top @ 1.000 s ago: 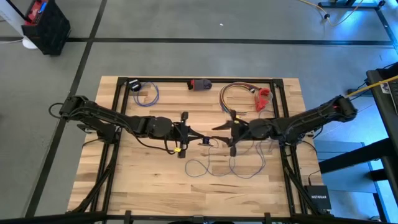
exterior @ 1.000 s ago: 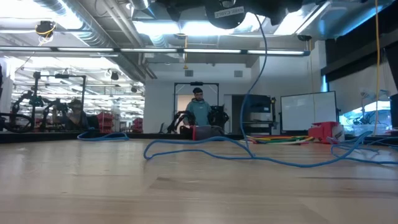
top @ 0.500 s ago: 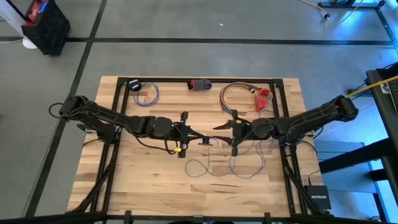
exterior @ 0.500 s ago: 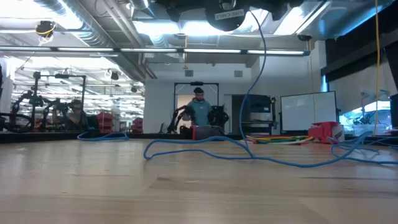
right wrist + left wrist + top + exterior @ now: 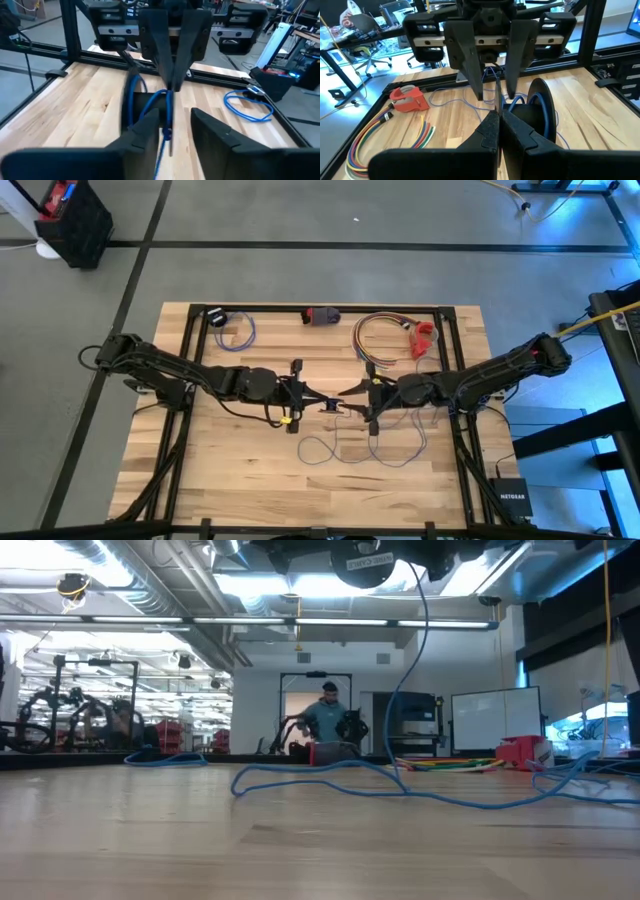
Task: Coil cords
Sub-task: Coil the blue wire on the black spool
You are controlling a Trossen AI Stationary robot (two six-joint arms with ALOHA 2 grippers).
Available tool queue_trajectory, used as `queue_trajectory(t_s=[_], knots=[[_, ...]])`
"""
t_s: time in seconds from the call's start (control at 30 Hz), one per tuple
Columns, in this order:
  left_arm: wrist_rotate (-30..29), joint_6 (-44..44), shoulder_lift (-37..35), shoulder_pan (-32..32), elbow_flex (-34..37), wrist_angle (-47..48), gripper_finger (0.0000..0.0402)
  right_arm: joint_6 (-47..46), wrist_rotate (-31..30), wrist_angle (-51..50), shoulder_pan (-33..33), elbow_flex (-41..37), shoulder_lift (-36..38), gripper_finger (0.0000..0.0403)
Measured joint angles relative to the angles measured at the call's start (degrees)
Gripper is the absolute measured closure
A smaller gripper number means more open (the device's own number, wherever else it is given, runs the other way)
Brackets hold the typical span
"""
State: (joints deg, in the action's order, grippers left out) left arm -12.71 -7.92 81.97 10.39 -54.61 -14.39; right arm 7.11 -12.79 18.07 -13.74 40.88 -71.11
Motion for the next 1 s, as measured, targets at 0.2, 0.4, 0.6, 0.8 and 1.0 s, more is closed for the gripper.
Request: queue_trajectory(t_s=[0.2, 0.4, 0.6, 0.8, 1.0], knots=[[0.26, 0.00, -0.02, 0.00, 0.00, 0.31, 0.0401, 0.71, 1.85, 1.69, 0.52, 0.00, 0.00, 0.0377], [0.04, 0.23, -0.01, 0.09, 0.00, 0.61, 0.0402, 0.90, 1.92, 1.63, 0.75, 0.00, 0.00, 0.0388], [-0.58, 1.12, -0.71, -1.20, -0.02, 0.42, 0.0375, 2.98, -1.42, 0.99, 0.64, 0.64, 0.29, 0.0396], [-2.02, 2.57, -2.70, -2.68, -0.12, 2.23, 0.0301, 8.08, -10.82, -0.06, 0.56, 1.40, 5.77, 0.0399], [-1.86, 4.52, -0.68, -4.19, -0.13, 3.33, 0.0264, 11.55, -20.86, 0.17, 2.06, 0.40, 11.22, 0.0401]])
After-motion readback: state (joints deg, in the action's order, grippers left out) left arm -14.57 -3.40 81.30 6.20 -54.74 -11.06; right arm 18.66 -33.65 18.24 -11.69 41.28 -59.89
